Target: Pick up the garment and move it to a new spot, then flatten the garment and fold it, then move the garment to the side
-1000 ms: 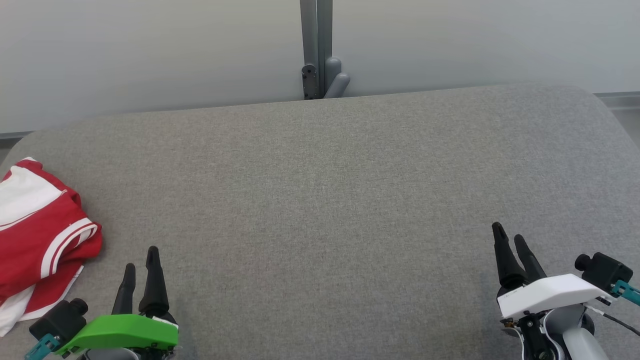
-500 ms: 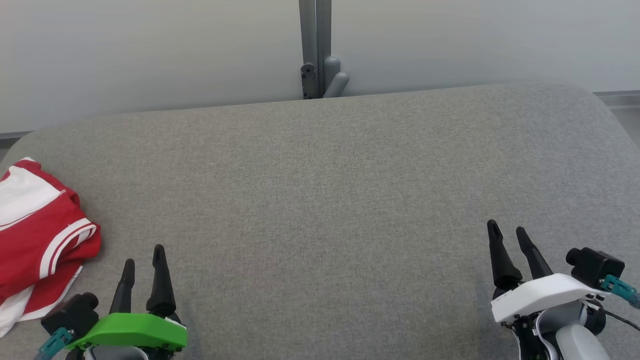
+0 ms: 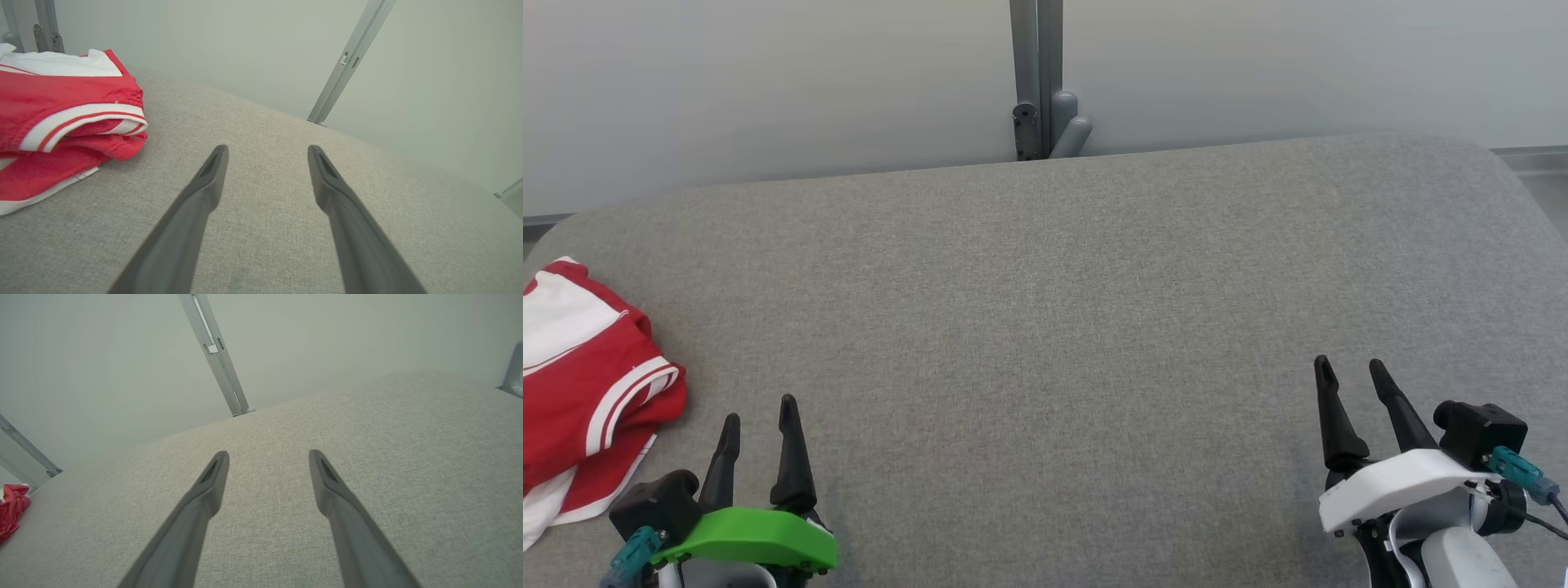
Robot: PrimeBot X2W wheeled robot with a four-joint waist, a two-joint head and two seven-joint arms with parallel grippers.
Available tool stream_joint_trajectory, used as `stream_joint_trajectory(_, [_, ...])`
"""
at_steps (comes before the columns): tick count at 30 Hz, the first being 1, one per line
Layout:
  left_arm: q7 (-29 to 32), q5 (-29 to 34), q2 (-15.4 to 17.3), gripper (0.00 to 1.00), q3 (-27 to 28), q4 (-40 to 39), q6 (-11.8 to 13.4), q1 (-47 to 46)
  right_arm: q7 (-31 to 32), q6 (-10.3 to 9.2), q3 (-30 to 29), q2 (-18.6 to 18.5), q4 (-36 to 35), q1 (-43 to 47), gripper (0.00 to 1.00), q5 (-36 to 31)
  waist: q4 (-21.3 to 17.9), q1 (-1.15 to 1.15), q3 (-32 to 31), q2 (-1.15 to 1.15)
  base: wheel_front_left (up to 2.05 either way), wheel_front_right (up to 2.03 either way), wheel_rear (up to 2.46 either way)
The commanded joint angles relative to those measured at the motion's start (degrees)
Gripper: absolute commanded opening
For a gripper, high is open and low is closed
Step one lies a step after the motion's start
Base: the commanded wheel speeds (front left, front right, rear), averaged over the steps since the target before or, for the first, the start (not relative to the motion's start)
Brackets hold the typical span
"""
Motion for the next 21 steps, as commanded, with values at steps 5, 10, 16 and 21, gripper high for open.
stream_joint_trajectory(5, [-1.2,4.2,0.5,1.0,-0.1,0.4,0.7,-0.8,-1.4,0.03,0.9,-0.1,-0.3,-0.1,1.0,-4.2,0.0,0.0,-0.1,0.0,0.0,0.0,0.0])
stream_joint_trajectory(10, [-1.8,6.8,0.5,1.0,-0.4,0.8,1.0,-0.3,-2.0,0.03,1.4,-0.5,-0.1,0.2,1.0,-6.4,0.2,0.0,-0.2,0.0,0.0,0.0,0.0])
stream_joint_trajectory(16, [-2.5,9.8,0.5,1.0,-0.6,1.3,1.6,0.2,-2.8,0.03,1.6,-0.5,0.1,0.4,1.0,-9.3,0.3,0.0,-0.3,0.0,0.0,0.0,0.0])
stream_joint_trajectory(21, [-3.1,12.0,0.5,1.0,-0.7,1.4,2.0,0.5,-3.4,0.03,1.8,-0.4,0.5,0.6,1.0,-11.6,0.4,0.0,-0.3,0.0,0.0,0.0,0.0])
